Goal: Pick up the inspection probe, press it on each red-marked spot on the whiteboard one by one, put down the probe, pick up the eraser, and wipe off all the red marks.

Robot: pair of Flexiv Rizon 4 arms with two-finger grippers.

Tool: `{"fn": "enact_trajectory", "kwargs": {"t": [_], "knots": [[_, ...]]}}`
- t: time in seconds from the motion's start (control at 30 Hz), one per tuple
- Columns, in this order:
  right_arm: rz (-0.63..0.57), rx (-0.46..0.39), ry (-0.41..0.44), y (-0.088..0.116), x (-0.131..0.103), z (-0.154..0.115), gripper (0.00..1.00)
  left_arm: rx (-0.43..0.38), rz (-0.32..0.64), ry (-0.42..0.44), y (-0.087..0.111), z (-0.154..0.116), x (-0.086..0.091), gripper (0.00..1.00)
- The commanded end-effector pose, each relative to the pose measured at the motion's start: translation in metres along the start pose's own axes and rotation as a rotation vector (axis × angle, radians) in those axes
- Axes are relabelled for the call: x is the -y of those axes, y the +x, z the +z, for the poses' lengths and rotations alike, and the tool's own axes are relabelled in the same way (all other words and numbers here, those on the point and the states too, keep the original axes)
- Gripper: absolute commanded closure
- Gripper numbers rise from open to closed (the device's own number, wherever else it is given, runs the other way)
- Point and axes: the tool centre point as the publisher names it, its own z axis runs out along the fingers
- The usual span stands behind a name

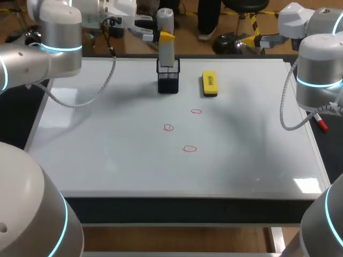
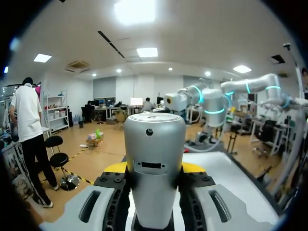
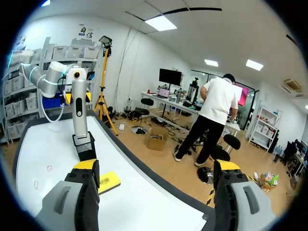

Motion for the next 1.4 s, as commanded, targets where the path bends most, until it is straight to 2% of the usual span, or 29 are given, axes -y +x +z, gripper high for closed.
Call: {"fn": "enact_trajectory", "kwargs": {"t": [0.03,0.27,0.53,0.9,1.4], "knots": [[0.0,-0.001,0.002,0.0,0.0,0.0,0.0,-0.001,0.002,-0.002,0.002,-0.008,0.01,1.0],[0.0,-0.001,0.002,0.0,0.0,0.0,0.0,0.005,0.016,0.041,0.002,-0.039,0.027,1.0],[0.0,-0.001,0.002,0.0,0.0,0.0,0.0,0.047,0.023,0.009,0.001,-0.079,0.024,1.0],[0.0,-0.001,0.002,0.0,0.0,0.0,0.0,0.117,0.011,-0.005,0.004,-0.128,-0.006,1.0],[0.0,-0.001,0.002,0.0,0.0,0.0,0.0,0.163,-0.01,-0.024,0.004,-0.169,-0.042,1.0]]}}
